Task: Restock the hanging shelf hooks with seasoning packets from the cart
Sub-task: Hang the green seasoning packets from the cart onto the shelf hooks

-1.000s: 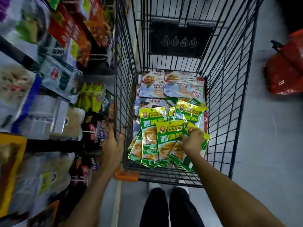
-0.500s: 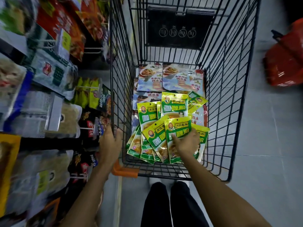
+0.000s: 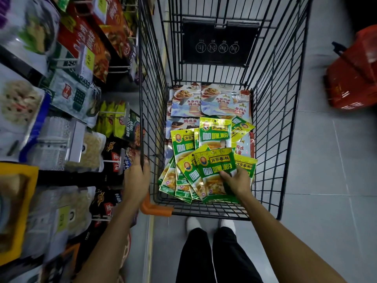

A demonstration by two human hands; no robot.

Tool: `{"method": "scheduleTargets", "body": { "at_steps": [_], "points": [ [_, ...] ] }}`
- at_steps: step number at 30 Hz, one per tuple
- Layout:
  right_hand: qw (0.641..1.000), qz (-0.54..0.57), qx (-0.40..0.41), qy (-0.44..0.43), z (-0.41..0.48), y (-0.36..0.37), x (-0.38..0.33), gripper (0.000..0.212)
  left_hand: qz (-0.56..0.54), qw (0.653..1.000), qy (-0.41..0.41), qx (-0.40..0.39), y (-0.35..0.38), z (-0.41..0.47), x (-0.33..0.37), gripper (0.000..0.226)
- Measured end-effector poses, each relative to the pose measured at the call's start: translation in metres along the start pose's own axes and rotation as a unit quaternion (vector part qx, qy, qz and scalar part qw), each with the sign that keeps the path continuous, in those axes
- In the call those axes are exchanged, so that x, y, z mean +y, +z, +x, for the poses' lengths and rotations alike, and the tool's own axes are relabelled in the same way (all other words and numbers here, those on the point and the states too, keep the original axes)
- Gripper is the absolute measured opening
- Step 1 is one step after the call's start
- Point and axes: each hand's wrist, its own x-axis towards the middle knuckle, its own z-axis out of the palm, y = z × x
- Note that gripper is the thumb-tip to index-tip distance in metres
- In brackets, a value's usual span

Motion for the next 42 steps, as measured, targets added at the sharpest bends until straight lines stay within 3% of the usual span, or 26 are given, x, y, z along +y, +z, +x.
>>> {"method": "scheduleTargets", "body": {
  "at_steps": [3, 5, 8, 11, 13, 15, 16, 17, 19, 20, 22, 24, 27, 30, 33, 36, 42],
  "points": [
    [0.996, 0.059, -0.008, -0.073, -0.016, -0.018, -0.013, 0.024, 0.034, 0.996, 0.052, 0.069, -0.013, -0.009, 0.014, 0.039],
    [0.986, 0.149, -0.044, -0.060, -0.028, -0.028, -0.029, 0.032, -0.007, 0.994, 0.083, 0.076, -0.015, -0.014, 0.030, 0.047],
    [0.944, 0.290, -0.158, 0.001, -0.048, -0.030, -0.060, 0.030, -0.156, 0.984, -0.001, -0.089, -0.014, -0.017, 0.055, 0.073],
    [0.908, 0.334, -0.252, -0.008, -0.065, -0.016, -0.086, 0.020, -0.288, 0.923, -0.085, -0.241, -0.012, -0.014, 0.061, 0.069],
    [0.892, 0.338, -0.299, -0.027, -0.070, -0.005, -0.095, 0.020, -0.328, 0.901, -0.129, -0.254, -0.011, -0.012, 0.055, 0.054],
    [0.873, 0.365, -0.322, -0.030, -0.066, 0.004, -0.094, 0.021, -0.333, 0.902, -0.144, -0.233, -0.012, -0.011, 0.046, 0.044],
    [0.868, 0.381, -0.317, -0.023, -0.061, 0.007, -0.091, 0.019, -0.334, 0.903, -0.149, -0.227, -0.014, -0.009, 0.042, 0.044],
    [0.886, 0.364, -0.286, -0.024, -0.053, 0.009, -0.083, 0.018, -0.334, 0.904, -0.152, -0.219, -0.016, -0.008, 0.038, 0.043],
    [0.968, 0.187, -0.156, -0.056, -0.030, 0.013, -0.060, 0.030, -0.335, 0.910, -0.160, -0.185, -0.022, -0.005, 0.029, 0.035],
    [0.991, 0.068, -0.092, -0.071, -0.019, 0.015, -0.047, 0.042, -0.337, 0.911, -0.167, -0.166, -0.025, -0.003, 0.025, 0.033],
    [0.992, -0.096, -0.033, -0.069, -0.001, 0.022, -0.024, 0.067, -0.341, 0.915, -0.168, -0.136, -0.030, 0.000, 0.016, 0.032],
    [0.983, -0.170, -0.039, -0.059, 0.007, 0.031, -0.012, 0.083, -0.346, 0.917, -0.154, -0.123, -0.034, 0.002, 0.011, 0.023],
    [0.968, -0.243, -0.011, -0.064, 0.012, 0.044, -0.006, 0.084, -0.363, 0.910, -0.161, -0.119, -0.035, 0.002, 0.008, 0.025],
    [0.972, -0.233, 0.019, -0.036, 0.012, 0.048, -0.007, 0.076, -0.374, 0.905, -0.167, -0.116, -0.035, 0.000, 0.007, 0.027],
    [0.976, -0.214, -0.002, -0.040, 0.008, 0.045, -0.007, 0.046, -0.388, 0.900, -0.168, -0.108, -0.038, -0.004, 0.009, 0.030],
    [0.992, -0.100, -0.034, -0.069, 0.000, 0.035, -0.007, 0.026, -0.394, 0.899, -0.164, -0.098, -0.044, -0.010, 0.013, 0.022],
    [0.985, 0.080, -0.099, -0.115, -0.024, -0.014, -0.044, 0.018, -0.411, 0.898, -0.147, -0.054, -0.072, -0.034, 0.035, 0.025]
  ]
}}
